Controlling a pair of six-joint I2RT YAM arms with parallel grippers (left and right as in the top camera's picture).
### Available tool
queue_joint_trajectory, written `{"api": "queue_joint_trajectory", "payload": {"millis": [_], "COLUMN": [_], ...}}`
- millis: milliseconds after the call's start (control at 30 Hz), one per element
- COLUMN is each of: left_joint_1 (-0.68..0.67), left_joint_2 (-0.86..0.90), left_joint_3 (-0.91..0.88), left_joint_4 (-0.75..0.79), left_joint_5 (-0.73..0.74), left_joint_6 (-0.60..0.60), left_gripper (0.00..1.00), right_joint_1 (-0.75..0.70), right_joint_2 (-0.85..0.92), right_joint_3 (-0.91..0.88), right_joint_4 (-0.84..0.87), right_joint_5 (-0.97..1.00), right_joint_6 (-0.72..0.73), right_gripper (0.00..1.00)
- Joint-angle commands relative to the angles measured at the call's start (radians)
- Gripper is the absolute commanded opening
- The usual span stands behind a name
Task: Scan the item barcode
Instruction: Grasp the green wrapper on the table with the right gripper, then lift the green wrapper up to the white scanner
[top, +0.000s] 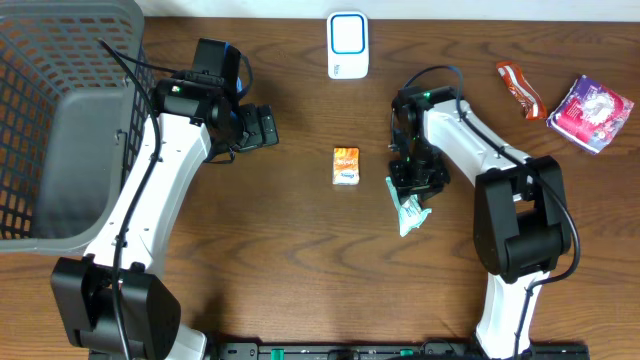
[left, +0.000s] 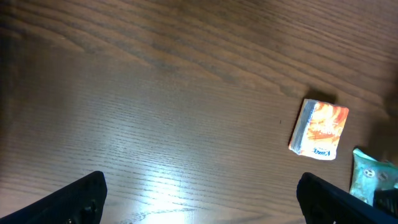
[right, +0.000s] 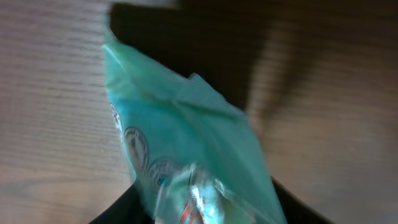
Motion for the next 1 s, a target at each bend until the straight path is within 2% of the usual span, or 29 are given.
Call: {"api": "queue_joint_trajectory", "payload": {"millis": [0,67,167,333,567,700,967], "left_joint_1": [0.002,0.002,0.002,0.002,0.002,0.002,0.002], "left_joint_2": [0.005,0.005,0.005,0.005,0.005,0.005,0.005], "left_joint_3": [-0.006,-0.006,-0.006,-0.006,-0.006,-0.006,-0.006], "left_joint_4": [-0.006,-0.006,-0.006,-0.006,-0.006,-0.006,-0.006], "left_joint_5": [-0.009,-0.009,-0.010,-0.009,-0.009,-0.010,-0.009], "left_joint_6": [0.017,0.017,0.017,0.017,0.017,0.017,0.017], "left_gripper": [0.98,0.98,0.98,0.98,0.98,0.98,0.98], "right_joint_1": [0.012,0.012,0.012,0.006,-0.039,-0.046,-0.020], "right_joint_2": [0.008,0.008,0.007,0.006,0.006,0.006,0.047], "right_joint_3": [-0.040,-0.047,-0.045,0.032,0.348,0.467,0.474], "right_joint_4": [0.040,0.059,0.088,0.078,0.078,0.247,0.740], "right_joint_5": [-0.005,-0.005,-0.008,-0.009,-0.080,-0.122,-0.121], "right_joint_6": [0.025,0.041,0.073,0.111,0.137,0.183,0.399], "right_gripper": [0.29,0.20,0.01,0.01,0.01,0.01,0.01]}}
